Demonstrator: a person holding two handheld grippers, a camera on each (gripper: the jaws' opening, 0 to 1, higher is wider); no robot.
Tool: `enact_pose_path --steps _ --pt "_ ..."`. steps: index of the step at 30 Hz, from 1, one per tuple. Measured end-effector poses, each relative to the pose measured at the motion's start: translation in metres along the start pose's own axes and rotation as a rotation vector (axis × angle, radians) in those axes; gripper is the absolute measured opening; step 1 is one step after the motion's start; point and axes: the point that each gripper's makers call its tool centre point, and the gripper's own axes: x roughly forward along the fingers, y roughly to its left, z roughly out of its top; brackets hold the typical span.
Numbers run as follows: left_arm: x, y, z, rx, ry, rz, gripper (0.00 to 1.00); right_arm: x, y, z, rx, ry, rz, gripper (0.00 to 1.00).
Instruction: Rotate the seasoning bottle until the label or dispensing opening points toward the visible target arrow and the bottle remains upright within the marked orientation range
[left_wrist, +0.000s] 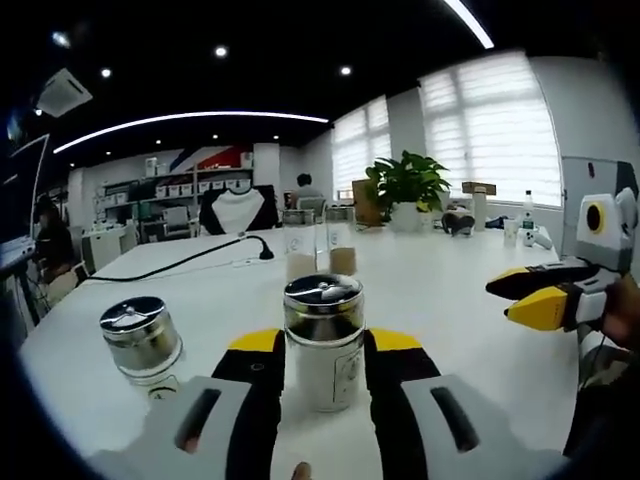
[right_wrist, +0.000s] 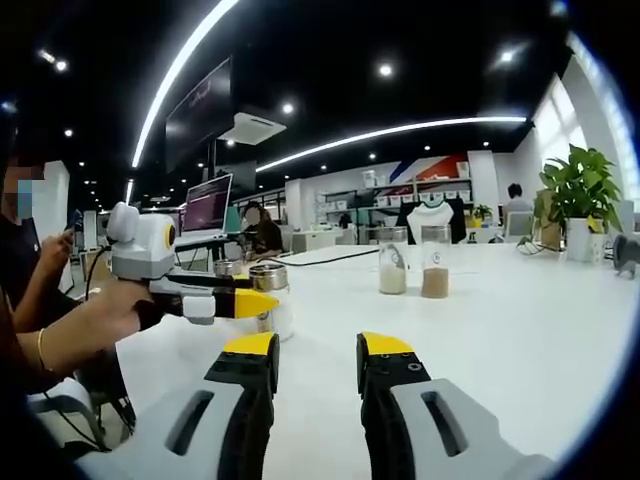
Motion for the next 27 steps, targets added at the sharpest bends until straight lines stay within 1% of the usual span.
enact_pose_path --steps 2,4,7,14,27 --pt "0.0 0.002 0.0 -0.005 0.0 0.013 0.33 0.0 -0.001 -0.001 0.001 0.002 -0.004 0.29" --pt "0.001 0.005 -0.001 -0.035 -0.006 0.032 0.33 -0.002 -0.004 0.0 0.0 -0.005 -0.017 0.29" --pt "0.003 0.007 -0.006 -0.034 0.008 0.046 0.33 -0.002 -0.005 0.002 0.002 -0.009 -0.017 0.28" --pt "0.004 0.008 -0.007 -0.047 0.013 0.068 0.33 -0.004 -0.009 0.0 0.002 -0.003 -0.027 0.28" --pt "0.004 0.007 -0.009 -0.009 0.043 0.078 0.33 -0.004 -0.012 -0.001 0.011 -0.003 -0.026 0.28"
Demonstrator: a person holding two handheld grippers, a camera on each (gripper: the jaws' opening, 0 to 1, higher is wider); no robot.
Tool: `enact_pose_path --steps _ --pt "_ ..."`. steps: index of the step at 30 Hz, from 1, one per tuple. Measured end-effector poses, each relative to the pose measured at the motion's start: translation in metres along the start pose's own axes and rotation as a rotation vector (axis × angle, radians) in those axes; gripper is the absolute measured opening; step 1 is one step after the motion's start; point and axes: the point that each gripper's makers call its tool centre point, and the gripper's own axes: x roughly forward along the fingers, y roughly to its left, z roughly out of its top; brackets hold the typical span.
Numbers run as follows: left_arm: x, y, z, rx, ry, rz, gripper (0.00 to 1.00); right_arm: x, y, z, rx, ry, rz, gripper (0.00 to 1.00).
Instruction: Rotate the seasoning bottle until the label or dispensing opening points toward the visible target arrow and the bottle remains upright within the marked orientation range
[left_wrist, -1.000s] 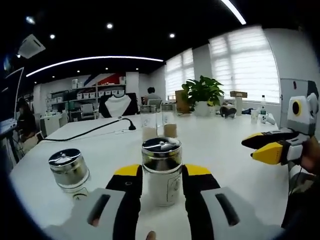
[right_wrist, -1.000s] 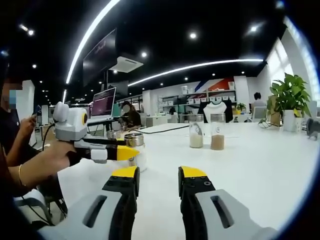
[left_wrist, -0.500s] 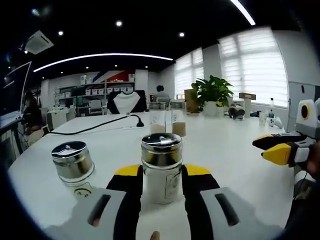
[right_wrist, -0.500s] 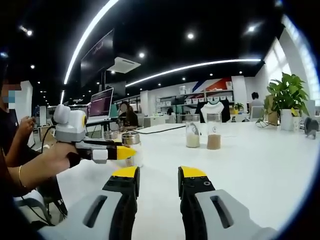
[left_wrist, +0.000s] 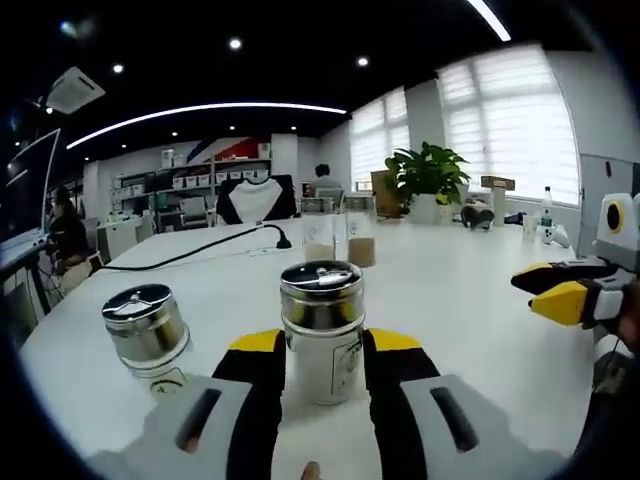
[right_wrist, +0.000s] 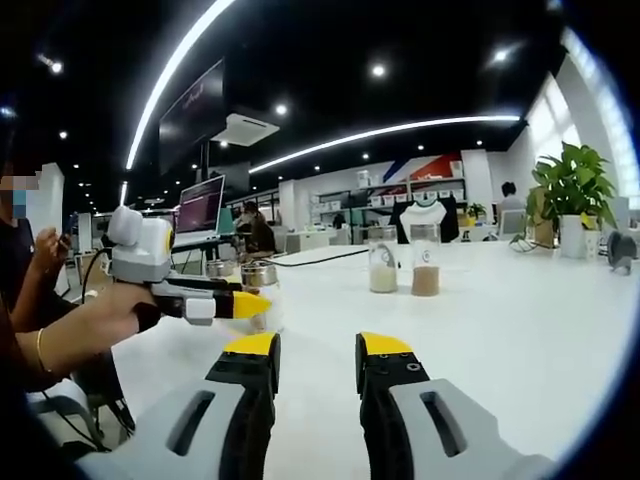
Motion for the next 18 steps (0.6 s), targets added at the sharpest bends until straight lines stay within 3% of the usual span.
enact_pose_path --steps 11,18 --pt "-0.002 0.0 0.001 0.01 0.004 0.002 0.38 -0.004 -0.009 0.01 0.001 -0.012 -0.008 0.3" --pt "-0.006 -0.006 0.009 0.005 -0.012 -0.012 0.41 -0.004 -0.005 0.011 -0.045 0.022 0.019 0.36"
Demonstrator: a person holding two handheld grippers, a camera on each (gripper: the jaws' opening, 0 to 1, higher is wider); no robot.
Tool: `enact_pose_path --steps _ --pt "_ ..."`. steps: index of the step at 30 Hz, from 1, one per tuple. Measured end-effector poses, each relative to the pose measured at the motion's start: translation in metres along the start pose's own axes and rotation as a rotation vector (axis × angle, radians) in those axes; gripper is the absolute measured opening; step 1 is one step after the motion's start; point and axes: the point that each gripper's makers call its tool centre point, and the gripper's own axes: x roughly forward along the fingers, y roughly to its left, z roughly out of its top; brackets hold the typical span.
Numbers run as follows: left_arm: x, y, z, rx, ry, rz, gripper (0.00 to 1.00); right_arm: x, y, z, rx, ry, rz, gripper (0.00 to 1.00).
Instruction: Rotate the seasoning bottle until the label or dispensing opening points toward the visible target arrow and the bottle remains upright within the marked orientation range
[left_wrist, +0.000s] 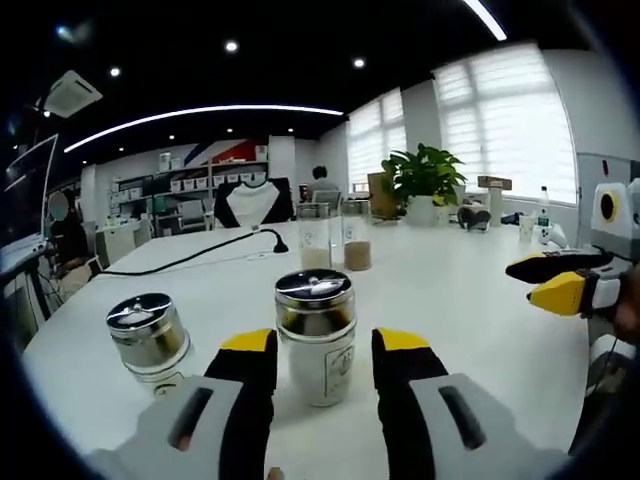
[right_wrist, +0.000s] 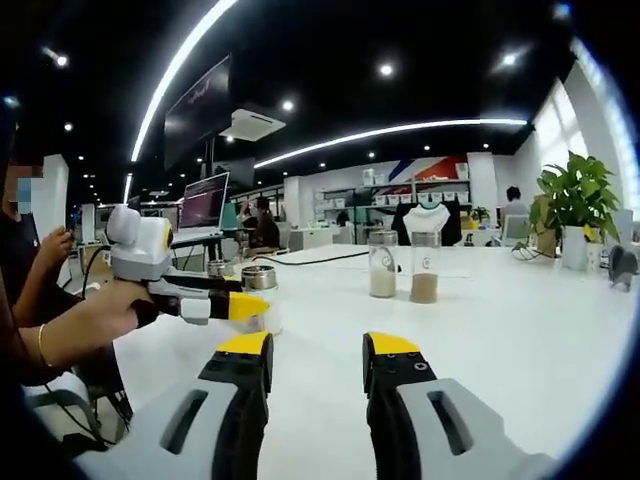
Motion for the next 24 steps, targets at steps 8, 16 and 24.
enact_pose_path --steps 8,16,24 --pt "-0.008 0.001 0.009 0.033 -0.007 0.014 0.48 0.001 0.0 0.003 -0.014 0.0 0.009 0.4" --pt "-0.012 -0.002 0.03 0.065 -0.043 0.004 0.57 -0.001 -0.006 0.005 -0.026 0.008 -0.002 0.45" --pt "-0.016 0.005 0.046 0.109 -0.065 0.047 0.62 -0.005 -0.014 0.005 -0.079 0.029 -0.034 0.53"
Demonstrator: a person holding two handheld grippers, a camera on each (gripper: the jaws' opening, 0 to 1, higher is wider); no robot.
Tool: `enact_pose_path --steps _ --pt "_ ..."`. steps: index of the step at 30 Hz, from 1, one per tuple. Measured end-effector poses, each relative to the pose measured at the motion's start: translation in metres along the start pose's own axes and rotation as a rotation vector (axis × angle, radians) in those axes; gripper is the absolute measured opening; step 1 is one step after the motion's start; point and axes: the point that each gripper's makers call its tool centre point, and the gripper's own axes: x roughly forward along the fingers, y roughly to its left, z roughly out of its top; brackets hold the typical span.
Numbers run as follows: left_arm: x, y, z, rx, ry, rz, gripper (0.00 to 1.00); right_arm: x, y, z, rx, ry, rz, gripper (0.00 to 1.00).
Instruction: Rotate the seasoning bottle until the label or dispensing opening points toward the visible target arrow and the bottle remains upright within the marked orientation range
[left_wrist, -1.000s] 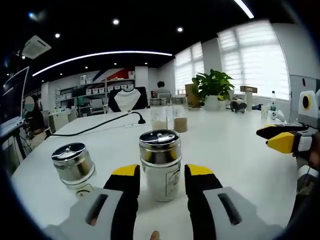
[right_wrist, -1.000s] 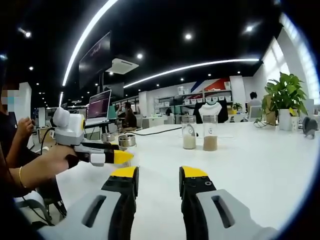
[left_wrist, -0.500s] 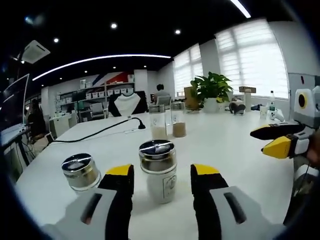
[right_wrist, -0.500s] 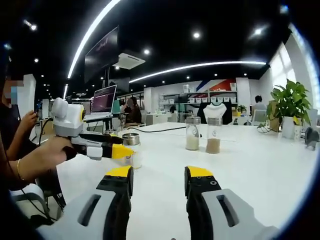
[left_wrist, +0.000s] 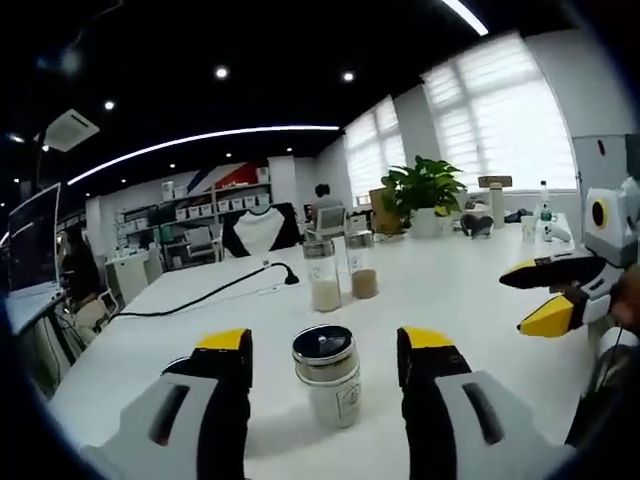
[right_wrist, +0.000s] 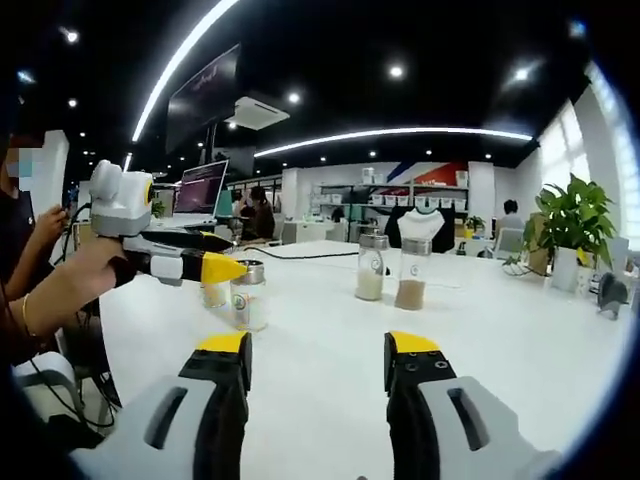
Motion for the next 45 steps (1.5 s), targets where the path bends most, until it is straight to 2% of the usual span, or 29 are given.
enact_pose_path --steps 5,8,19,21,22,24,29,30,32,34,36,39,43,45 --pt "0.0 0.001 0.001 0.007 0.003 0.01 0.62 0.0 -0.001 -0.001 0.012 -0.002 0.016 0.55" --pt "0.001 -0.005 -0.001 0.014 0.013 0.004 0.62 0.002 0.0 0.0 0.01 -0.002 0.022 0.55" --pt "-0.003 -0.011 -0.002 0.013 0.011 -0.016 0.62 0.017 -0.003 0.02 -0.008 -0.029 0.087 0.55" --pt "-0.005 -0.016 0.006 0.001 -0.039 -0.039 0.65 0.02 -0.008 0.023 -0.008 -0.034 0.091 0.55" --pt "-0.007 -0.018 0.011 -0.033 -0.069 -0.057 0.66 0.022 -0.009 0.025 -0.008 -0.041 0.1 0.56" --pt "-0.01 -0.017 0.015 -0.039 -0.082 -0.057 0.67 0.025 -0.011 0.028 0.003 -0.042 0.121 0.58" --pt "-0.012 -0.018 0.016 -0.001 -0.07 -0.051 0.71 0.028 -0.016 0.04 -0.01 -0.067 0.119 0.62" --pt "-0.013 -0.018 0.016 -0.001 -0.069 -0.053 0.72 0.03 -0.017 0.043 -0.03 -0.083 0.133 0.64" --pt "-0.013 -0.018 0.016 -0.009 -0.077 -0.054 0.72 0.031 -0.016 0.044 -0.052 -0.075 0.145 0.72" --pt "-0.013 -0.018 0.015 -0.024 -0.079 -0.057 0.72 0.034 -0.017 0.043 -0.044 -0.067 0.152 0.81" --pt "-0.013 -0.019 0.014 -0.018 -0.071 -0.058 0.74 0.035 -0.015 0.042 -0.011 -0.065 0.177 0.84" --pt "-0.015 -0.023 0.015 -0.012 -0.067 -0.065 0.75 0.038 -0.018 0.042 0.008 -0.066 0.187 0.84" --pt "-0.017 -0.027 0.011 -0.013 -0.044 -0.085 0.79 0.043 -0.021 0.046 -0.022 -0.061 0.189 0.82" --pt "-0.019 -0.027 0.014 -0.038 -0.066 -0.081 0.78 0.046 -0.022 0.05 -0.033 -0.066 0.195 0.78"
